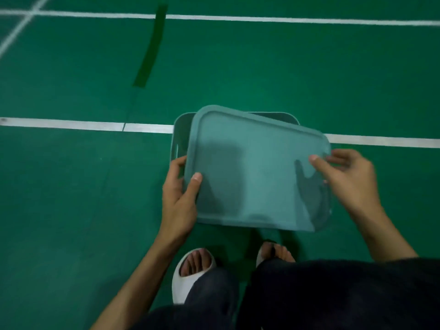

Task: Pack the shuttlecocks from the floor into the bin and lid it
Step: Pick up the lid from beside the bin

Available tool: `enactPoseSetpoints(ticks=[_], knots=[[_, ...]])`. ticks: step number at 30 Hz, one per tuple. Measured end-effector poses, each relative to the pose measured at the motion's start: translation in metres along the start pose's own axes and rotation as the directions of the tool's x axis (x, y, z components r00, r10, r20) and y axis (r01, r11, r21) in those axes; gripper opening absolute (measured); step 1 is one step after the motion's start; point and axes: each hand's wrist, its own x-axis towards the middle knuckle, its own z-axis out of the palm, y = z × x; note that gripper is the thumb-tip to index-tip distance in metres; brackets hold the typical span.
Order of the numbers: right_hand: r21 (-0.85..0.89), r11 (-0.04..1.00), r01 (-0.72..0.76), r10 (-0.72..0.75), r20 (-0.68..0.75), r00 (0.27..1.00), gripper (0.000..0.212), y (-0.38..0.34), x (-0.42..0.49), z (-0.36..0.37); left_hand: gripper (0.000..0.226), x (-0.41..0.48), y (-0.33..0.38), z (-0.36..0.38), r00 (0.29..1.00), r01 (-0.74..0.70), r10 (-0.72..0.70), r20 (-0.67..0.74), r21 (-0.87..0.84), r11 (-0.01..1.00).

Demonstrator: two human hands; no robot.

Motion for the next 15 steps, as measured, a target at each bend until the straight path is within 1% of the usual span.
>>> enactPoseSetpoints(ticks=[3,4,5,6,7,8,9,10,11,12,13,15], knots=[[-0.206,0.979,0.004,-0.029,-0.12,0.992,0.077,0.0,0.01,0.011,0.023,0.01,-0.01,-0.01,0.997,0.026,-0.024,-0.07,0.028,0.999],[-0.212,0.977,-0.021,-0.004,-0.119,0.993,0.074,-0.001,0.014,0.012,0.023,0.013,-0.011,-0.012,0.995,0.028,-0.024,-0.098,0.044,0.999],[-0.172,0.984,-0.055,0.044,-0.067,0.997,0.066,0.0,0.018,0.014,0.022,0.017,-0.013,-0.014,0.991,0.025,-0.016,-0.131,0.066,0.997],[-0.091,0.992,-0.089,0.09,0.004,0.996,0.053,0.0,0.018,0.018,0.02,0.021,-0.015,-0.016,0.986,0.016,0.003,-0.167,0.111,0.994],[-0.044,0.994,-0.1,0.103,0.057,0.993,0.039,0.0,0.019,0.023,0.018,0.026,-0.017,-0.019,0.979,0.001,0.038,-0.199,0.192,0.981],[-0.049,0.996,-0.074,0.077,0.065,0.995,0.028,0.0,0.019,0.027,0.02,0.03,-0.021,-0.021,0.97,-0.004,0.078,-0.228,0.309,0.951],[-0.105,0.994,-0.025,0.03,0.045,0.999,0.022,0.0,0.019,0.03,0.023,0.034,-0.025,-0.022,0.959,0.011,0.115,-0.261,0.438,0.899],[-0.16,0.987,0.016,-0.013,0.019,1.0,0.021,-0.002,0.019,0.033,0.028,0.037,-0.03,-0.023,0.946,0.037,0.146,-0.29,0.545,0.837],[-0.19,0.981,0.046,-0.048,-0.006,0.999,0.022,-0.005,0.021,0.037,0.032,0.039,-0.033,-0.022,0.938,0.054,0.17,-0.301,0.612,0.789],[-0.206,0.976,0.068,-0.072,-0.016,0.997,0.023,-0.008,0.024,0.04,0.037,0.041,-0.036,-0.021,0.939,0.059,0.175,-0.296,0.639,0.767],[-0.215,0.973,0.082,-0.088,-0.018,0.996,0.023,-0.01,0.027,0.043,0.04,0.044,-0.038,-0.02,0.944,0.059,0.162,-0.286,0.633,0.772],[-0.227,0.969,0.103,-0.112,-0.029,0.993,0.022,-0.013,0.034,0.05,0.04,0.049,-0.042,-0.019,0.95,0.046,0.136,-0.28,0.559,0.828]])
